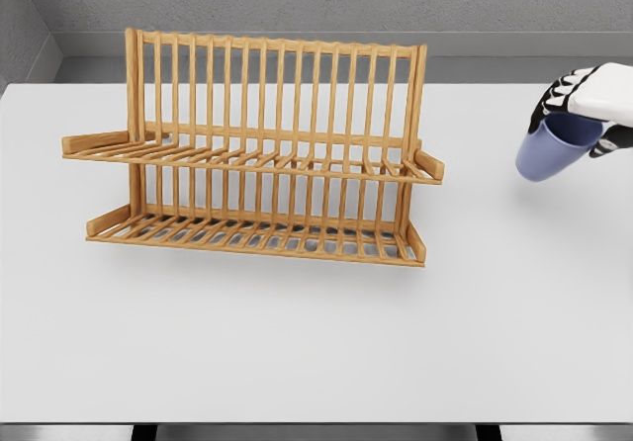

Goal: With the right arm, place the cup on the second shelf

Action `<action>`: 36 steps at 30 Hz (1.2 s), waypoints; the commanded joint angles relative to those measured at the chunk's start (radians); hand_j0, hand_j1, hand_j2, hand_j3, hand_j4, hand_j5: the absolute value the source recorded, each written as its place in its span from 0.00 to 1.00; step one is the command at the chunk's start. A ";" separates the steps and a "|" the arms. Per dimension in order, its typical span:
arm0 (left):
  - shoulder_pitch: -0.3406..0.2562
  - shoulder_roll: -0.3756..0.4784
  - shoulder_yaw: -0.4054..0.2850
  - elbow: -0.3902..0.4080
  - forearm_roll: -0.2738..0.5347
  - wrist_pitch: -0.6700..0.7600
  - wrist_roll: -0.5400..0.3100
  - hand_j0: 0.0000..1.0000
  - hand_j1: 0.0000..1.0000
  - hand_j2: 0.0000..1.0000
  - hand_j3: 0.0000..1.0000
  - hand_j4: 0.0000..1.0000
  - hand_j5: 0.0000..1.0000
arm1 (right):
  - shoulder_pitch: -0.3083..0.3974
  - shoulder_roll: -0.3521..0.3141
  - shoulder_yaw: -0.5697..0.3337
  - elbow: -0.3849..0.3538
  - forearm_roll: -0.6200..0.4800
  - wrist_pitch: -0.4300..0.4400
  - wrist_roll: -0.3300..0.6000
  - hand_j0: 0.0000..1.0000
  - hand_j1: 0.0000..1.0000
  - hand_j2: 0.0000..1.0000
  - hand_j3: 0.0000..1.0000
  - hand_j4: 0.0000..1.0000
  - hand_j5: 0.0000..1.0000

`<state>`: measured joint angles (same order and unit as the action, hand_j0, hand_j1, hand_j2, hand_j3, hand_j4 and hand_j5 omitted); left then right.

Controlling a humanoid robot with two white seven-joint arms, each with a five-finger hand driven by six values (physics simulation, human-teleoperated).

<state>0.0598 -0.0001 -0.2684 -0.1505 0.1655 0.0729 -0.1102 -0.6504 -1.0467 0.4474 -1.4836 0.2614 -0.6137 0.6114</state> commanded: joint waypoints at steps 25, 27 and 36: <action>0.000 0.000 0.000 0.000 0.000 -0.001 0.000 1.00 1.00 1.00 1.00 1.00 1.00 | -0.043 0.057 -0.038 -0.138 -0.008 0.003 -0.001 0.59 0.59 0.59 0.59 0.59 0.59; 0.000 0.000 0.000 0.000 0.000 0.001 0.000 1.00 1.00 1.00 1.00 1.00 1.00 | -0.051 0.057 -0.039 -0.138 -0.010 0.003 -0.001 0.59 0.59 0.59 0.59 0.59 0.59; 0.000 0.000 0.000 0.000 0.000 -0.001 0.000 1.00 1.00 1.00 1.00 1.00 1.00 | -0.064 0.074 -0.039 -0.179 -0.010 0.003 -0.001 0.59 0.59 0.59 0.59 0.59 0.59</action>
<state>0.0598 -0.0001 -0.2683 -0.1505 0.1655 0.0731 -0.1102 -0.7164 -0.9796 0.4086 -1.6553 0.2563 -0.6139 0.6116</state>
